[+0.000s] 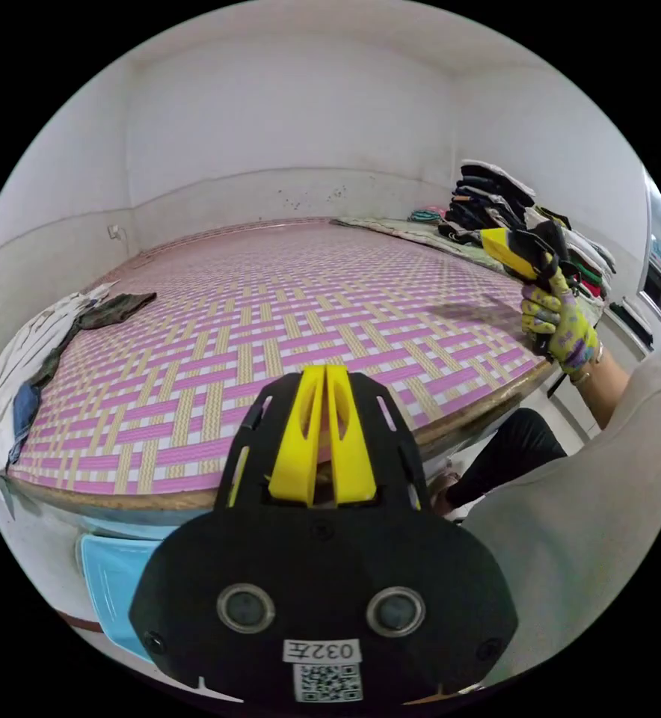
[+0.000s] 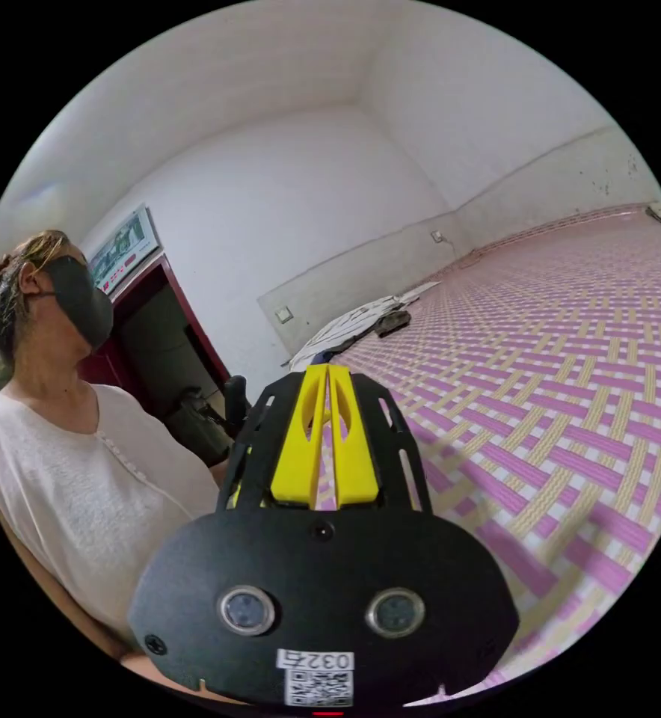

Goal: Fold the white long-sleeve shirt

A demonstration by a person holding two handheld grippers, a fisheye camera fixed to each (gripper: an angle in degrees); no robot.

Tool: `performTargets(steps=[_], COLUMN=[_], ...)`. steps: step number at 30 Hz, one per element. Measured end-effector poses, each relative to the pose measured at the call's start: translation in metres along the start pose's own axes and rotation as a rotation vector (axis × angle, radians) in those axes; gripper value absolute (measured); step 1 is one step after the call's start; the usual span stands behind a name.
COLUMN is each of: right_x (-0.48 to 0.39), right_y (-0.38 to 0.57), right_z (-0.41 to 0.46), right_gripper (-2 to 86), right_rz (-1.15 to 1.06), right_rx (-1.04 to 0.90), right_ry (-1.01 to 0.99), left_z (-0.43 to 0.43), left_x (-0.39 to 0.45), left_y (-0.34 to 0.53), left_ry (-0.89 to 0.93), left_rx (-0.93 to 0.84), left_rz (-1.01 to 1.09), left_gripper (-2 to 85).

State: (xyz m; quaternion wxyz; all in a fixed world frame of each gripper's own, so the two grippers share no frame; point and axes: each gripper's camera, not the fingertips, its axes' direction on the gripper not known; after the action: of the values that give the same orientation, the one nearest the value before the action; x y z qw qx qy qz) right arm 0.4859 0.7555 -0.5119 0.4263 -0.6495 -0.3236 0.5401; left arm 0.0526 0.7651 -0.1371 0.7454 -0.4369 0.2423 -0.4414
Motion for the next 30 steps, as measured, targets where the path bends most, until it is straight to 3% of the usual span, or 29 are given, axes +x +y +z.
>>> performTargets(steps=[5,8,12,16,21,24,26,30], right_x=[0.034,0.044,0.055,0.066,0.076,0.081,0.085,0.092], right_y=[-0.009,-0.015,-0.025,-0.034,-0.042,-0.046,-0.048,-0.053], right_z=[-0.033,-0.054,-0.076,-0.094,-0.113,-0.125,-0.131,-0.142], right_gripper=[-1.0,-1.0,-1.0,-1.0,-1.0,-1.0,-1.0,-1.0], right_rz=[0.083,0.076,0.074,0.076,0.072,0.065,0.062,0.048], right_rx=[0.063,0.082,0.078,0.078,0.085,0.099,0.102,0.110], right_ry=[-0.091,-0.129,-0.131,-0.134,-0.131,-0.130,-0.137,-0.157], left_z=[-0.011,-0.050,-0.139,-0.233,-0.275,-0.282,-0.294,-0.318], left_x=[-0.023,-0.085,-0.273,-0.456,-0.591,-0.627,-0.634,-0.642], left_y=[-0.011,-0.013,0.013,0.057,0.094,0.086,0.084,0.100], left_ry=[0.026,0.043,-0.128,-0.396,-0.300,-0.204,-0.240,-0.124], left_rx=[0.087,0.244,0.462,0.560,0.623,0.609,0.592,0.753], left_rz=[0.034,-0.094,-0.538,-0.970,-1.324,-1.352,-1.394,-1.450], left_gripper=[-0.9,-0.8,1.2,7.6,8.4,5.1,2.0,0.8])
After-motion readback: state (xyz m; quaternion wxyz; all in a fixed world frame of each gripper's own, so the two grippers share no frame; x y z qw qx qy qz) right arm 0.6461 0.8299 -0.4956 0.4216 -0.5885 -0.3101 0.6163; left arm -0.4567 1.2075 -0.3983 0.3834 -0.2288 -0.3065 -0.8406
